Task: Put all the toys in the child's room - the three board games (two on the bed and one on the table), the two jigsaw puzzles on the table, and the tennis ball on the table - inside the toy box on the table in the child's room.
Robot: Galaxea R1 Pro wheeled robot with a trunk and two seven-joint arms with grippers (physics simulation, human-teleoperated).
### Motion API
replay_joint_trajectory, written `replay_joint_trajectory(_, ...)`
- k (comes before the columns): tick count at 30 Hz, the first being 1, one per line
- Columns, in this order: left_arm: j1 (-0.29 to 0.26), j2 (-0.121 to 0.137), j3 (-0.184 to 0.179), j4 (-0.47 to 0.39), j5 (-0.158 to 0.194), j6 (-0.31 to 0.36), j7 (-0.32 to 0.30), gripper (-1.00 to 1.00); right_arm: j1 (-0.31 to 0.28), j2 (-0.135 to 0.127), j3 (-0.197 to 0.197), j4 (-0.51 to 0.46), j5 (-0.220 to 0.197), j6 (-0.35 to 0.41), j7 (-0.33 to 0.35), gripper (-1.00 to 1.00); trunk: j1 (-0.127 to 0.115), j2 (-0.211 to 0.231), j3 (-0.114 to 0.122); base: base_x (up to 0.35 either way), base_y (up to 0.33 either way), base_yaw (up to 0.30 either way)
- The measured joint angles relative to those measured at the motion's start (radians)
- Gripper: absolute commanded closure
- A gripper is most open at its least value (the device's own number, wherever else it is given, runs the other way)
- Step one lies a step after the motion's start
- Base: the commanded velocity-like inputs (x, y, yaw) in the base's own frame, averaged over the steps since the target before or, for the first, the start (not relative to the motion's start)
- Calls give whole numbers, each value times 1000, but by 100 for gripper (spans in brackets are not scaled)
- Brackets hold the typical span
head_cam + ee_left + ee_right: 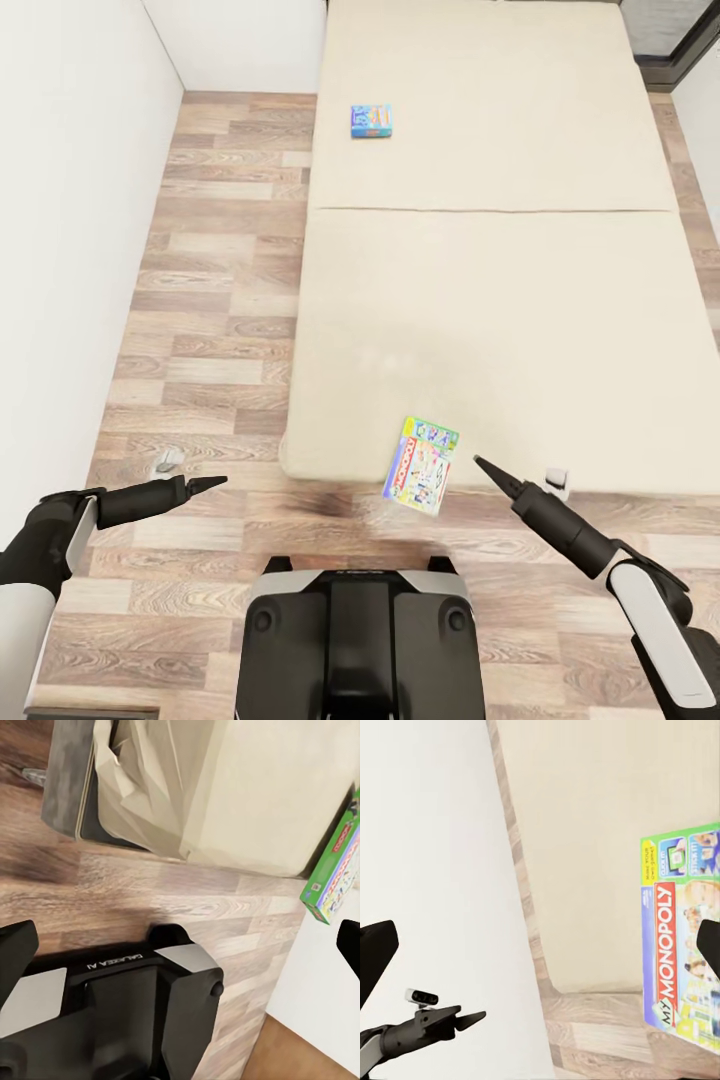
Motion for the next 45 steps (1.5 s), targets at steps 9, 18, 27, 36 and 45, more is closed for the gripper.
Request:
replay_joint_trajectory(9, 1, 1, 1, 0, -1, 0, 1, -100, 1, -1, -1, 36, 17, -32, 2, -100, 0, 0, 14, -80, 0, 0)
replay_joint_trajectory(18, 1, 1, 0, 0, -3, 0, 2, -100, 1, 2, 0, 45, 20, -39, 0, -100, 0, 0, 29, -30, 0, 0)
replay_joint_trajectory(27, 1, 1, -1, 0, -6, 4, 2, -100, 1, 3, 1, 46, 38, -40, -7, -100, 0, 0, 43, -2, 0, 0)
replay_joint_trajectory(36, 1, 7, 2, 0, -8, 12, 3, -100, 1, 3, 0, 46, 39, -40, -8, -100, 0, 0, 57, 0, 0, 0)
replay_joint_trajectory(45, 1, 18, 2, 0, -7, 15, 7, -100, 1, 3, -1, 55, 39, -40, -8, -100, 0, 0, 72, 0, 0, 0)
